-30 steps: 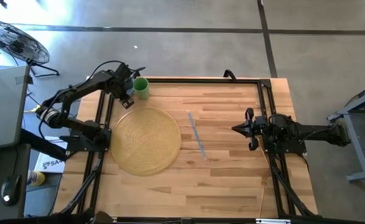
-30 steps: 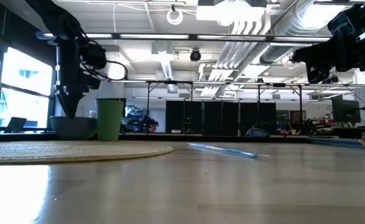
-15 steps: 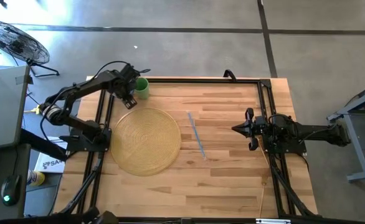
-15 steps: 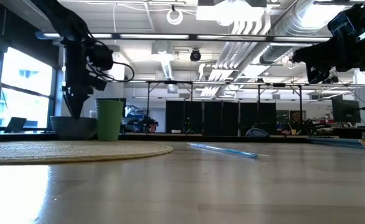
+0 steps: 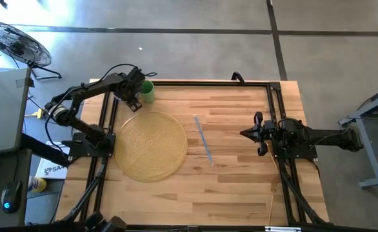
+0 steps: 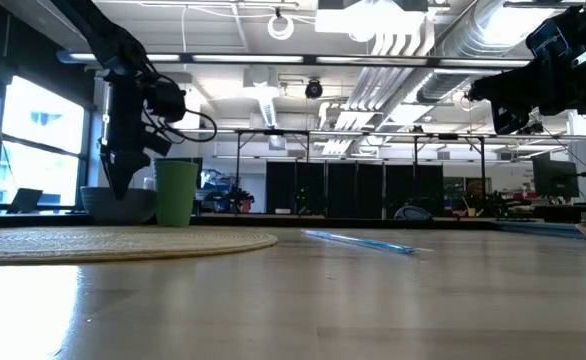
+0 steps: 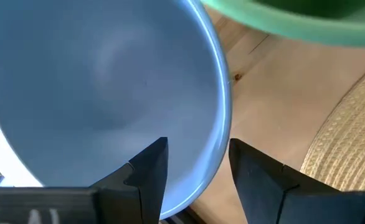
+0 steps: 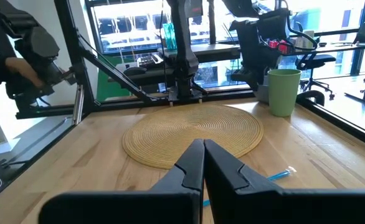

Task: Pick & Place Utensil
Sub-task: Put the blue bowl on the brown mat

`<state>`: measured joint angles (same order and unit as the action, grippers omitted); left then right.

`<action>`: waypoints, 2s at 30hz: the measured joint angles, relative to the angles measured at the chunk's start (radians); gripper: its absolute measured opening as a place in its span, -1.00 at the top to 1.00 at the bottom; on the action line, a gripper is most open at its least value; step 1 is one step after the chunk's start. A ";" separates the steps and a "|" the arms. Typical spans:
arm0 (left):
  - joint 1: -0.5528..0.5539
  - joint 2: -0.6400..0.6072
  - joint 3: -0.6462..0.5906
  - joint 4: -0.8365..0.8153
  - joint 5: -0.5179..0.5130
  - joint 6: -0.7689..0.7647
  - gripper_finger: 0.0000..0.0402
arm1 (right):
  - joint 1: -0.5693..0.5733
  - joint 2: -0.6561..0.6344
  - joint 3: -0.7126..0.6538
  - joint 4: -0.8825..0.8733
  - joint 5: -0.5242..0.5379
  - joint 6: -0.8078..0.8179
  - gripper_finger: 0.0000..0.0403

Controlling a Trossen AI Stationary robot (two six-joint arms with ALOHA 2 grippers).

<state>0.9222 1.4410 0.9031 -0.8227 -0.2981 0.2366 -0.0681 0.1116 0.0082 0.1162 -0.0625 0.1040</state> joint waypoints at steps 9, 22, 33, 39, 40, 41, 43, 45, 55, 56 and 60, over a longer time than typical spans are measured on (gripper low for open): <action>0.000 0.000 0.000 -0.015 0.000 0.051 0.63 | 0.000 0.000 0.000 0.000 0.000 0.000 1.00; 0.000 0.000 0.000 -0.027 0.001 0.126 0.96 | 0.000 0.000 0.000 0.000 0.000 0.000 1.00; 0.000 -0.060 0.034 -0.134 -0.006 0.138 0.97 | 0.000 0.000 0.000 0.000 0.000 0.000 1.00; -0.008 -0.089 0.122 -0.321 0.053 0.076 0.97 | 0.000 0.000 0.000 0.000 0.000 0.000 1.00; -0.018 -0.091 0.136 -0.344 0.065 0.062 0.97 | 0.000 0.000 0.000 0.000 0.000 0.000 1.00; -0.032 -0.094 0.146 -0.371 0.075 0.045 0.97 | 0.000 0.000 0.000 0.000 0.000 0.000 1.00; -0.068 -0.098 0.166 -0.440 0.087 0.020 0.97 | 0.000 0.000 0.000 0.000 0.000 0.000 1.00; -0.120 -0.100 0.187 -0.509 0.091 -0.011 0.97 | 0.000 0.000 0.000 0.000 0.000 0.000 1.00; -0.558 -0.156 0.209 -0.637 0.113 -0.296 0.97 | 0.000 0.000 0.000 0.000 0.000 0.000 1.00; -0.612 -0.162 0.209 -0.637 0.118 -0.323 0.97 | 0.000 0.000 0.000 0.000 0.000 0.000 1.00; -0.817 -0.169 0.209 -0.604 0.126 -0.416 0.97 | 0.000 0.000 0.000 0.000 0.000 0.000 1.00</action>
<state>0.1049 1.2724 1.1118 -1.4266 -0.1722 -0.1792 -0.0682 0.1117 0.0082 0.1162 -0.0624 0.1043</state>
